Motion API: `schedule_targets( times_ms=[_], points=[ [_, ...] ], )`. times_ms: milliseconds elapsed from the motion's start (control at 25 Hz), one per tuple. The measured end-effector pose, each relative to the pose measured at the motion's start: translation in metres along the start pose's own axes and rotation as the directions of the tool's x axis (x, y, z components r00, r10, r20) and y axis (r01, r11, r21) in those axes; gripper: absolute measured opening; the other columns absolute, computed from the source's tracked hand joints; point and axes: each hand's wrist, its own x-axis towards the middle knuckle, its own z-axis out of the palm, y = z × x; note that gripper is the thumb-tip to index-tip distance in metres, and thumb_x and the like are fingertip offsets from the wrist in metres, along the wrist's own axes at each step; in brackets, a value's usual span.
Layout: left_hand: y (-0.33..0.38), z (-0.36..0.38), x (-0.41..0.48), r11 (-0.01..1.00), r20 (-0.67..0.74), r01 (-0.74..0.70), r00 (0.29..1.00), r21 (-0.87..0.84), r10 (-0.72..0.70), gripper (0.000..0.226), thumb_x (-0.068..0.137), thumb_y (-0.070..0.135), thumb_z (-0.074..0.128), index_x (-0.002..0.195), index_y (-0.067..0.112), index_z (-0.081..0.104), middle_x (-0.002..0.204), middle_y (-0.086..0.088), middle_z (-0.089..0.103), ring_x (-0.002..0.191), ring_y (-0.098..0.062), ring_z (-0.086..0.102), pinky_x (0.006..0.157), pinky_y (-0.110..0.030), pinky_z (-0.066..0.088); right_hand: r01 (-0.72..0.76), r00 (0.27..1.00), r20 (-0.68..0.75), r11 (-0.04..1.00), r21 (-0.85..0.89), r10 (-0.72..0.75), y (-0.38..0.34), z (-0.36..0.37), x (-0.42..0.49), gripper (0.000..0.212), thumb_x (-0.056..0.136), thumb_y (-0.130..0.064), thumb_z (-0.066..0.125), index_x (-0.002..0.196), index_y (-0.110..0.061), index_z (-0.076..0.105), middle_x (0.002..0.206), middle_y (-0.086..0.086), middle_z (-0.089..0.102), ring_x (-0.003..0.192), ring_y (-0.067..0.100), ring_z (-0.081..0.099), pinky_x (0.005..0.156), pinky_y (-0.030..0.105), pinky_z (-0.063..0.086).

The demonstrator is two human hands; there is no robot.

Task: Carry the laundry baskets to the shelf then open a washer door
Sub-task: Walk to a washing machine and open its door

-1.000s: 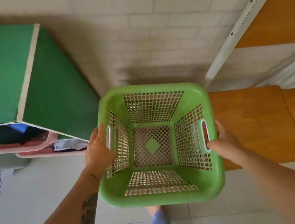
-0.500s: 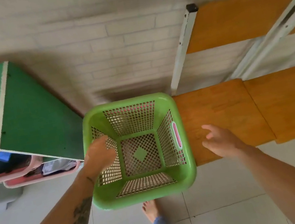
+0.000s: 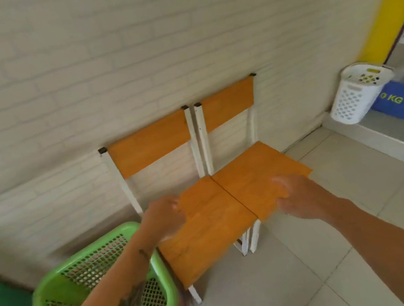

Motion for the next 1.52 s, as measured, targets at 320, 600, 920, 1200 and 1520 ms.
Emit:
schedule_targets(
  times_ms=[320, 600, 920, 1200, 1520],
  points=[
    [0.348, 0.126, -0.034, 0.859, 0.147, -0.499, 0.864, 0.114, 0.482, 0.046, 0.092, 0.028, 0.048, 0.138, 0.028, 0.049, 0.14, 0.003, 0.051, 0.107, -0.02, 0.06, 0.091, -0.032, 0.051, -0.249, 0.907, -0.354, 0.968, -0.011, 0.229, 0.228, -0.174, -0.161, 0.061, 0.088, -0.036, 0.055, 0.146, -0.025, 0.038, 0.147, 0.002, 0.042, 0.135, 0.02, 0.04, 0.109, 0.032, 0.034],
    [0.592, 0.258, -0.065, 0.596, 0.278, -0.8, 0.589, 0.067, 0.759, 0.059, 0.073, 0.04, 0.048, 0.126, 0.018, 0.061, 0.127, 0.001, 0.062, 0.121, -0.021, 0.055, 0.101, -0.02, 0.036, -0.514, 0.682, -0.561, 0.853, 0.088, 0.469, 0.393, -0.272, -0.279, 0.061, 0.088, -0.033, 0.055, 0.146, -0.024, 0.038, 0.153, 0.002, 0.037, 0.14, 0.024, 0.036, 0.113, 0.037, 0.031],
    [0.861, 0.405, -0.06, 0.298, 0.406, -0.954, 0.267, -0.014, 0.874, 0.029, 0.09, 0.015, 0.051, 0.115, 0.012, 0.065, 0.111, -0.008, 0.068, 0.109, -0.028, 0.06, 0.087, -0.031, 0.045, -0.704, 0.426, -0.607, 0.667, 0.244, 0.671, 0.584, -0.392, -0.338, 0.062, 0.089, -0.03, 0.056, 0.148, -0.024, 0.036, 0.154, 0.0, 0.037, 0.14, 0.023, 0.036, 0.113, 0.038, 0.032],
    [1.048, 0.496, -0.067, 0.216, 0.454, -0.971, 0.146, -0.105, 0.879, 0.042, 0.089, 0.02, 0.054, 0.13, 0.022, 0.057, 0.116, 0.002, 0.063, 0.097, -0.016, 0.058, 0.081, -0.026, 0.044, -0.75, 0.234, -0.615, 0.542, 0.379, 0.753, 0.721, -0.47, -0.376, 0.059, 0.087, -0.026, 0.057, 0.143, -0.023, 0.041, 0.14, 0.0, 0.049, 0.126, 0.023, 0.048, 0.102, 0.036, 0.041],
    [1.218, 0.651, -0.111, 0.218, 0.45, -0.956, 0.109, -0.199, 0.887, 0.045, 0.088, 0.023, 0.05, 0.132, 0.024, 0.057, 0.12, 0.005, 0.06, 0.1, -0.016, 0.06, 0.08, -0.028, 0.05, -0.717, 0.158, -0.616, 0.519, 0.465, 0.771, 0.927, -0.559, -0.451, 0.049, 0.082, -0.028, 0.057, 0.13, -0.025, 0.051, 0.128, 0.001, 0.056, 0.103, 0.021, 0.056, 0.089, 0.039, 0.05]
  ],
)
